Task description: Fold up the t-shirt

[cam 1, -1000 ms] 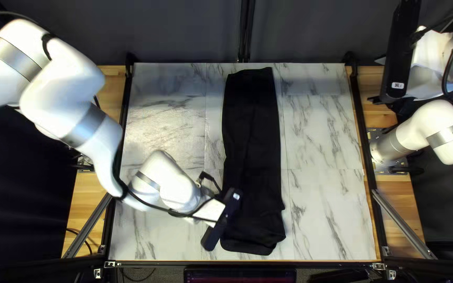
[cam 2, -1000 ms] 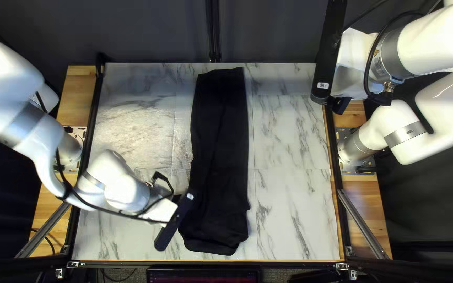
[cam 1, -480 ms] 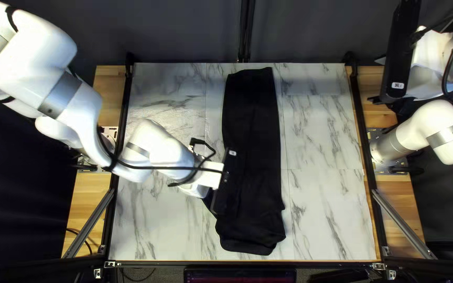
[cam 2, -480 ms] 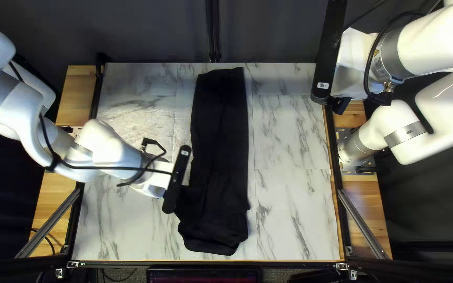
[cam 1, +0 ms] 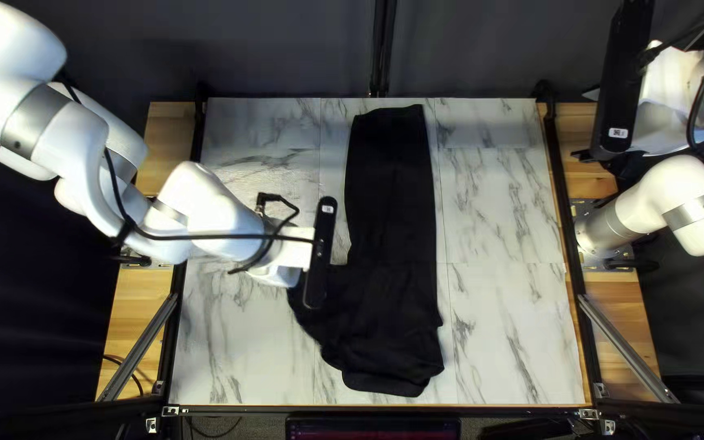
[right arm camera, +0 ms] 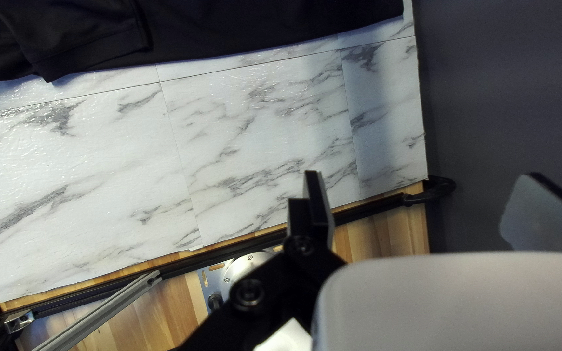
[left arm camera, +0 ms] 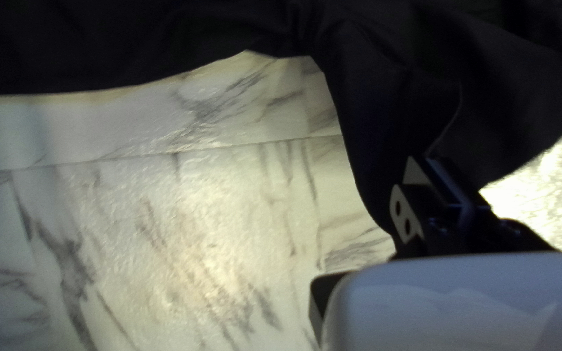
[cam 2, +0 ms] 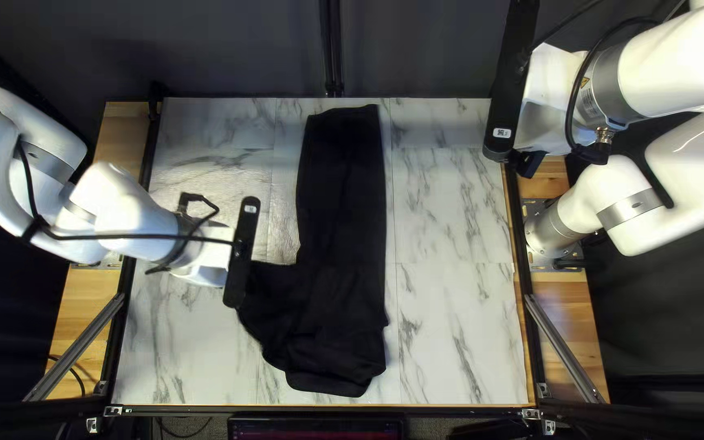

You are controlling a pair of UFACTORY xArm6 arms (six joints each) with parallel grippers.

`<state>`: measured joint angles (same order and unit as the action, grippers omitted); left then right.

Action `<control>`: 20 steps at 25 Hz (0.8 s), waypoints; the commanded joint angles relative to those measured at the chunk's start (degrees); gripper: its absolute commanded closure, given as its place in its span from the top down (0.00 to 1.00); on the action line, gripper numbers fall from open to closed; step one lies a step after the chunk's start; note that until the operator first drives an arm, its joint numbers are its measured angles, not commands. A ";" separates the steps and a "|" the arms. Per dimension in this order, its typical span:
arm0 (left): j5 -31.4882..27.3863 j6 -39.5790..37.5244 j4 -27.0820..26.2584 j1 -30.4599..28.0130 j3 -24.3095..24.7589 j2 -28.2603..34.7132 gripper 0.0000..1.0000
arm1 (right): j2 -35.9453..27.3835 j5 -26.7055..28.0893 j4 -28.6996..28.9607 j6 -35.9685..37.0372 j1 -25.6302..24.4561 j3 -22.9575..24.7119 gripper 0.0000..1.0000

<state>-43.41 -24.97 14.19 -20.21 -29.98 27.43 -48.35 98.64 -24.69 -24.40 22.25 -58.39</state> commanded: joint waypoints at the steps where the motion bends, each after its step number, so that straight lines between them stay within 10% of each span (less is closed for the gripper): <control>1: 1.42 -1.34 0.82 -0.85 -2.02 -2.94 0.00 | 0.00 0.00 0.00 0.00 0.00 0.00 1.00; 20: 9.10 0.59 0.64 2.08 -17.60 -17.67 0.00 | 0.00 0.00 0.00 0.00 0.00 0.00 1.00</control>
<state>-35.09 -25.11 15.65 -19.36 -45.99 11.17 -48.35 98.64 -24.69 -24.40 22.25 -58.39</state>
